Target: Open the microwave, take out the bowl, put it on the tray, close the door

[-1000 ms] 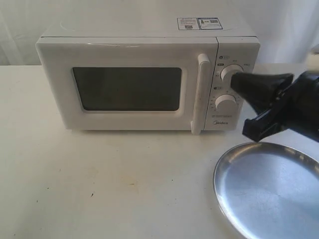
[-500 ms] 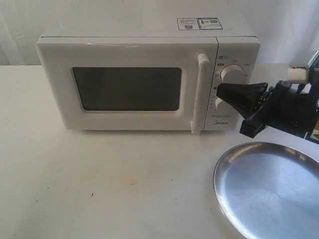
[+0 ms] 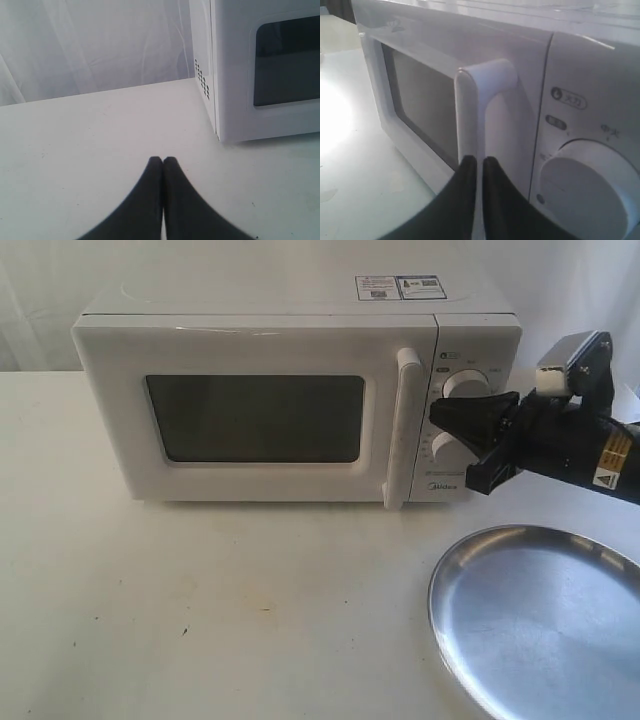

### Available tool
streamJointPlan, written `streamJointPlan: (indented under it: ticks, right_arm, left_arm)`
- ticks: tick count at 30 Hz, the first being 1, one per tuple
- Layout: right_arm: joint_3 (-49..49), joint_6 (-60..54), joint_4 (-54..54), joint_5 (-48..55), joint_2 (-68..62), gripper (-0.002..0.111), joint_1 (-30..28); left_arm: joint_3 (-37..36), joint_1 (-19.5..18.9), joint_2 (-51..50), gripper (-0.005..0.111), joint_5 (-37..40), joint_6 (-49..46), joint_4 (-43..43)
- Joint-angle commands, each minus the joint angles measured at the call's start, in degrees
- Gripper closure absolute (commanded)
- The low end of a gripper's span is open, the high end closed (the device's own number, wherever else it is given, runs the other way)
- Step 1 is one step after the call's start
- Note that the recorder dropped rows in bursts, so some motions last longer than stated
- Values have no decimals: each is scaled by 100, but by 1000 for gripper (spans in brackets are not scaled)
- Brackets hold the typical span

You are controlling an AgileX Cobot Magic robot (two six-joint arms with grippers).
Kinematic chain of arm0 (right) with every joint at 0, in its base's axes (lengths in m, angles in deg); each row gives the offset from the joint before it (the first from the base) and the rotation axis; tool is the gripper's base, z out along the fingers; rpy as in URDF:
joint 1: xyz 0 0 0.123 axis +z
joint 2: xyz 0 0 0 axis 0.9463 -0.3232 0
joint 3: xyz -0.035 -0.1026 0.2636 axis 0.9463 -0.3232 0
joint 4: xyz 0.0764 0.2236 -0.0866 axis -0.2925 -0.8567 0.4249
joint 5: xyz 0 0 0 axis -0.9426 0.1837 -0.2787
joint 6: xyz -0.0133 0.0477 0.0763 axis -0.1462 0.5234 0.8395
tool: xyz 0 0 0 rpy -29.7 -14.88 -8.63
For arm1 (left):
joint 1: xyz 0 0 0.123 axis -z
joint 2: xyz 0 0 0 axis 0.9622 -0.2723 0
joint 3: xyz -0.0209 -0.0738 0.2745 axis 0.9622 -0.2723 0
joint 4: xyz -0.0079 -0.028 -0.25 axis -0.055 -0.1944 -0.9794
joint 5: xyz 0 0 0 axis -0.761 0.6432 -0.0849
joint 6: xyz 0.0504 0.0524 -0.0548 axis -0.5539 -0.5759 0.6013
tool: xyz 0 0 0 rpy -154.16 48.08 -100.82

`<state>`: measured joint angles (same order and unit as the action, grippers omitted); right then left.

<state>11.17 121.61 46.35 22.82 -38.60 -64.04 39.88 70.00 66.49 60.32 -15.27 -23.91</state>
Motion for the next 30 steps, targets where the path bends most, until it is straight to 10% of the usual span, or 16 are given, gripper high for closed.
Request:
streamJointPlan:
  ticks: [1, 5, 20, 26, 30]
  right_arm:
    - [100, -101, 127, -82, -104, 78, -16]
    - [123, -101, 129, -240, -104, 53, -16]
    - [512, -99, 135, 753, -104, 58, 685]
    - [531, -128, -177, 836, -104, 105, 685]
    - [552, -128, -303, 1073, -104, 108, 685]
  left_arm:
    - [16, 23, 12, 107, -22, 0, -45]
    - [16, 23, 12, 107, -22, 0, -45]
    - [16, 23, 12, 107, -22, 0, -45]
    - [16, 23, 12, 107, -22, 0, -45]
    - [16, 23, 12, 107, -22, 0, -45]
